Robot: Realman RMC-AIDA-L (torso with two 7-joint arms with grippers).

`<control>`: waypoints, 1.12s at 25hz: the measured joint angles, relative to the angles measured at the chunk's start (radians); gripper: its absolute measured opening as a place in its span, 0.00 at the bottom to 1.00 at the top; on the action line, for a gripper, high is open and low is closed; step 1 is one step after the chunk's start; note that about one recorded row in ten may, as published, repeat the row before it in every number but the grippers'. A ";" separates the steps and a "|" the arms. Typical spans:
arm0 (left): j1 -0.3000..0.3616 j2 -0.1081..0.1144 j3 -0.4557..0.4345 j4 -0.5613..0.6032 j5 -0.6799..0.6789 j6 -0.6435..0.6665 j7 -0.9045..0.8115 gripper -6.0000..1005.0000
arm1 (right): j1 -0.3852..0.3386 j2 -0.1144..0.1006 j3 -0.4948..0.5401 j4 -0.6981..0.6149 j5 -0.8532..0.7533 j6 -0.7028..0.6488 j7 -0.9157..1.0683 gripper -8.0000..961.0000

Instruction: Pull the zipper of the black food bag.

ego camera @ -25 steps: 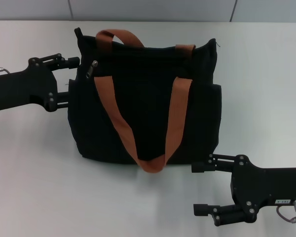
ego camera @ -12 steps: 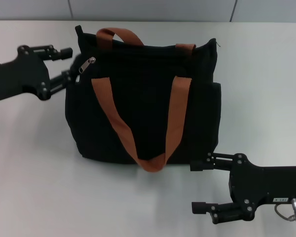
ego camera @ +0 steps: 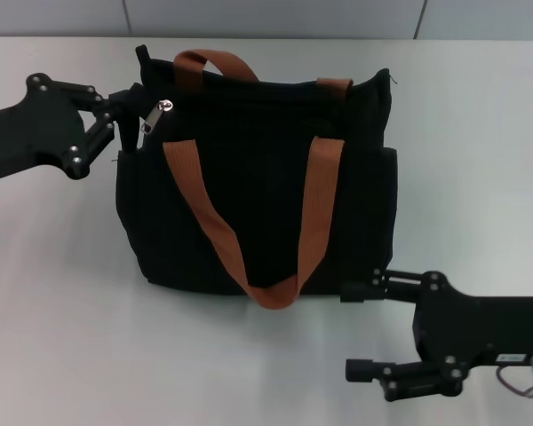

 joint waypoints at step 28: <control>0.032 -0.057 -0.037 -0.002 -0.083 0.060 0.095 0.04 | 0.421 -0.005 -0.290 -0.172 0.381 0.254 1.062 0.85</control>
